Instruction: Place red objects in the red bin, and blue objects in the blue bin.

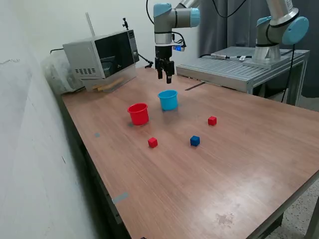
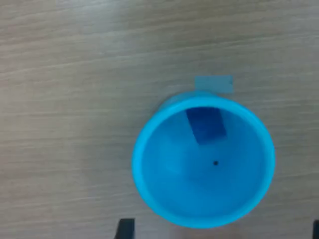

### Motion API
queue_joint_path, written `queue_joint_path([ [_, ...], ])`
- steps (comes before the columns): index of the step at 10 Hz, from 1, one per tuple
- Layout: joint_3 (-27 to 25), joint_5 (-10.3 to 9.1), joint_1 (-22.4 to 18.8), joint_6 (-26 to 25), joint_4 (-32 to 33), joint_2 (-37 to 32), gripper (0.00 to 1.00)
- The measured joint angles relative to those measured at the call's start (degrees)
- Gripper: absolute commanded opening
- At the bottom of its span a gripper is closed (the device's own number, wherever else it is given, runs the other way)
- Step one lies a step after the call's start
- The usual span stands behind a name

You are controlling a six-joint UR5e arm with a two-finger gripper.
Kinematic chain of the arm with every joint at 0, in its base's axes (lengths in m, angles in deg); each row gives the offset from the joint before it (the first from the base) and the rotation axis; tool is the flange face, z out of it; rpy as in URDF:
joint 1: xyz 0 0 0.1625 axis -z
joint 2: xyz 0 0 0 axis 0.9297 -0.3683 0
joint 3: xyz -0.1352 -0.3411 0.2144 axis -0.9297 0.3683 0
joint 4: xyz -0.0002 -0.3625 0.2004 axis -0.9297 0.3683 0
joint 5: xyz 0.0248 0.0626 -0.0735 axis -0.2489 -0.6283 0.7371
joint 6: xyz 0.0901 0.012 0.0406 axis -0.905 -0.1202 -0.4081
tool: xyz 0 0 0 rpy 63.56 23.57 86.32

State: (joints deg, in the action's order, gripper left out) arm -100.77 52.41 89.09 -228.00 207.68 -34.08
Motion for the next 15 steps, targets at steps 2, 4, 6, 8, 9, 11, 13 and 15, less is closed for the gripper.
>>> queue_joint_path([
  [2,-0.7,-0.02,-2.4,0.0,-0.6,-2.8,1.0],
  [4,-1.4,-0.16,-7.9,-0.2,-2.8,-7.1,1.0],
  [6,-1.6,-0.3,-15.3,-0.6,-4.7,-11.1,1.0],
  [8,-1.5,-0.35,-23.0,-0.8,-5.9,-13.1,1.0],
  [9,-1.0,-0.38,-26.2,-1.3,-6.2,-13.3,1.0],
  [11,1.7,-0.4,-30.8,-4.3,-6.6,-11.3,1.0],
  [13,5.6,-0.33,-33.6,-7.1,-6.6,-6.8,1.0],
  [15,9.6,-0.2,-35.1,-7.6,-6.4,-1.3,1.0],
])
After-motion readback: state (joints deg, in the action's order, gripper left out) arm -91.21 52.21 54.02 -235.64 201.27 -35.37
